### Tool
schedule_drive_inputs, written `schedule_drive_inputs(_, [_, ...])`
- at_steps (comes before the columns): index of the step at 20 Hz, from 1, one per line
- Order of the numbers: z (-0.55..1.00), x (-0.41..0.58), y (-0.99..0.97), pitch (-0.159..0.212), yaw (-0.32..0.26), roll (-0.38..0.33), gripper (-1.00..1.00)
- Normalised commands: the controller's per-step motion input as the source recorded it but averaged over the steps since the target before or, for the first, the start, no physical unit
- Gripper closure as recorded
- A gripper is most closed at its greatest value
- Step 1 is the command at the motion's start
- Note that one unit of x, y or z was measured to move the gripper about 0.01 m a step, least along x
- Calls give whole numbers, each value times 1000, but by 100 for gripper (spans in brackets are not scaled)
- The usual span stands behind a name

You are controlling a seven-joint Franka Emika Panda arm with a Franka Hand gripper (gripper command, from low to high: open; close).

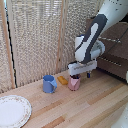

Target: Propose to navigate your clamp on the clench of the first drawer. Use gentle force to register to the cabinet. Send posterior your swing mandate till over it lurks, a cup of pink essence. Fortify your grip after aiming concentric with the pink cup’s periphery. Manoeuvre the pink towards the cabinet's top. Drop your compression till the cup is resting inside.

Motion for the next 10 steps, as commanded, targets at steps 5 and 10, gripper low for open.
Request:
schedule_drive_inputs(5, [-15,19,38,0,-9,0,100])
schedule_drive_inputs(10, [-20,33,0,-3,-2,0,100])
